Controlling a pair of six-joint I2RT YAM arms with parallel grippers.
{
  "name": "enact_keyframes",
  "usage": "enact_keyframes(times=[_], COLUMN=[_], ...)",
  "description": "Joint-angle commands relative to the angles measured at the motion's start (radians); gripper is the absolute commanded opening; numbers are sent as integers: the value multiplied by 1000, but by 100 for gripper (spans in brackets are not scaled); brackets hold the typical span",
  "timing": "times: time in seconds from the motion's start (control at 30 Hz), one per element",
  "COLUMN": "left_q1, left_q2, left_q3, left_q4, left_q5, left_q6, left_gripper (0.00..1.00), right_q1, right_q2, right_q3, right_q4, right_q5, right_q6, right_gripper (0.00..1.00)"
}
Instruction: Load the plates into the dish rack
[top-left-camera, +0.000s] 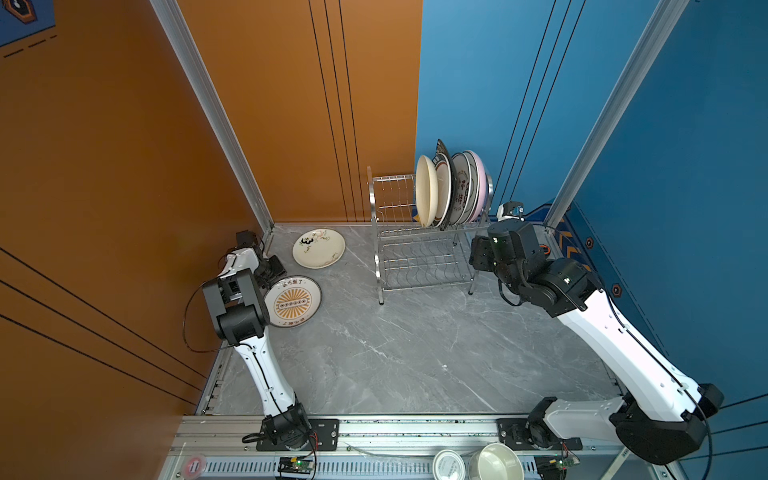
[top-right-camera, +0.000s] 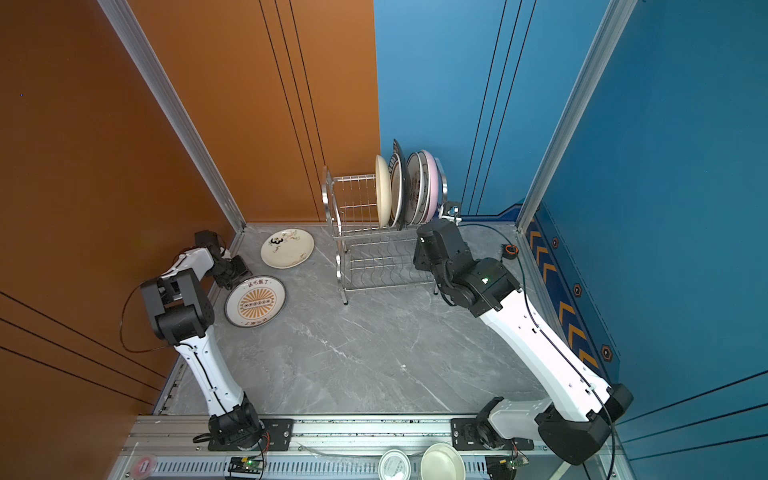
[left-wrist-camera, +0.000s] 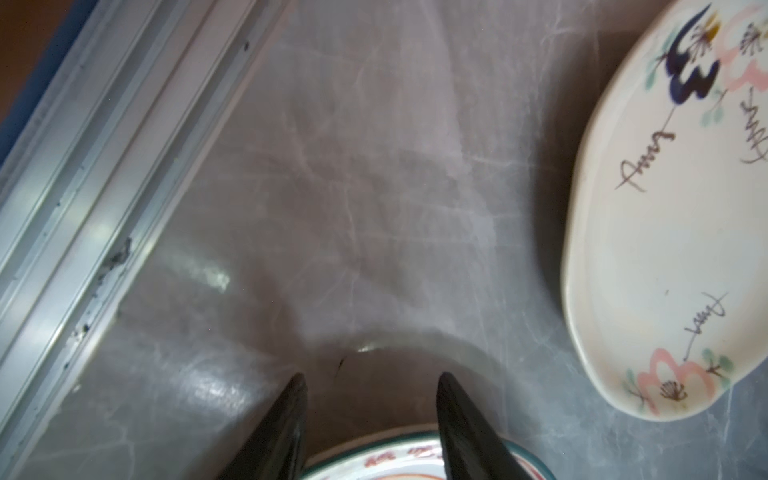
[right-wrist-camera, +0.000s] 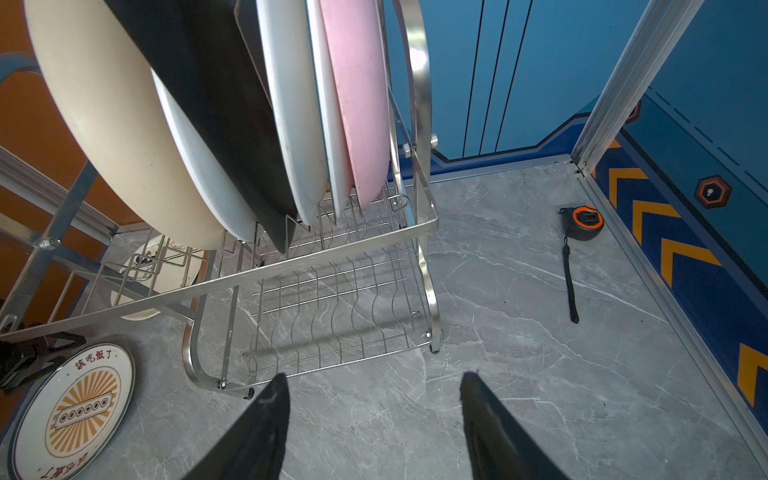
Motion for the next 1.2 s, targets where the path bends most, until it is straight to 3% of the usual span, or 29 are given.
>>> enact_keyframes(times=[0.0, 0.2, 0.63, 0.93, 1.07, 1.17], left_q1=[-5, -47, -237, -266, -240, -199], left_q2=[-58, -120, -207, -389, -485, -559], left_q3=[-73, -173, -316, -518, -544, -556], left_q4=[-71, -70, -87, -122, -122, -120], left_q5=[60, 101, 154, 120, 107, 130], left_q6=[31, 48, 45, 34, 11, -13], left_gripper=[52, 52, 52, 52, 61, 80], right_q1=[-3, 6, 69, 114, 127, 138], right_q2=[-24, -50, -169, -239, -249, -249], right_q3=[-28, -75, -190, -248, -271, -275], right_q4=[3, 19, 37, 21, 20, 18], right_q5=[-10, -18, 36, 81, 80, 76], right_q6=[22, 36, 85, 123, 133, 134], right_gripper=[66, 66, 66, 66, 66, 66])
